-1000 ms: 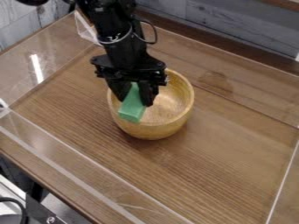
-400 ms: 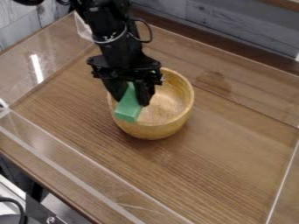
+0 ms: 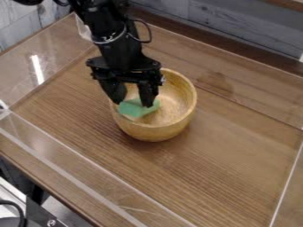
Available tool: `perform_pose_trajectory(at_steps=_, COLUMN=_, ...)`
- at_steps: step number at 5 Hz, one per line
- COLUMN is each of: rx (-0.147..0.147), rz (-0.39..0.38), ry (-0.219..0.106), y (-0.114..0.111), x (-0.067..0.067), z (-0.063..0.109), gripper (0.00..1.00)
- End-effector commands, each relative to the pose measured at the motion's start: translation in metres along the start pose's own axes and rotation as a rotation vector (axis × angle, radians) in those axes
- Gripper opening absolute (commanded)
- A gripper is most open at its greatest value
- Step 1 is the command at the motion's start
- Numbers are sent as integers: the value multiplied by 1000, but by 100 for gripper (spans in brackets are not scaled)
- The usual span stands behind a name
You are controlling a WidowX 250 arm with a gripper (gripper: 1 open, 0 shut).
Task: Put the green block in the brown bowl
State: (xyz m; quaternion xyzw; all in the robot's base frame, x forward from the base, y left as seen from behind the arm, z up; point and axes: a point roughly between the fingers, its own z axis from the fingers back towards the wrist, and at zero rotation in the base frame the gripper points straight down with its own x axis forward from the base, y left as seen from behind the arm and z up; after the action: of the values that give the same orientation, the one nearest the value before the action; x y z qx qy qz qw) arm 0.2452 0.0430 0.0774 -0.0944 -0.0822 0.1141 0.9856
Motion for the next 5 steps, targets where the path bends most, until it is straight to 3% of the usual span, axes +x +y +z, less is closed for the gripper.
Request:
perform_pose_trajectory(at_steps=1, rx=-1, rz=-12, ry=-43, y=-5, x=14, z=12, gripper=100)
perform_pose_trajectory(at_steps=5, rx=-25, rz=-3, ry=-34, y=-19, x=28, z=20, gripper=100)
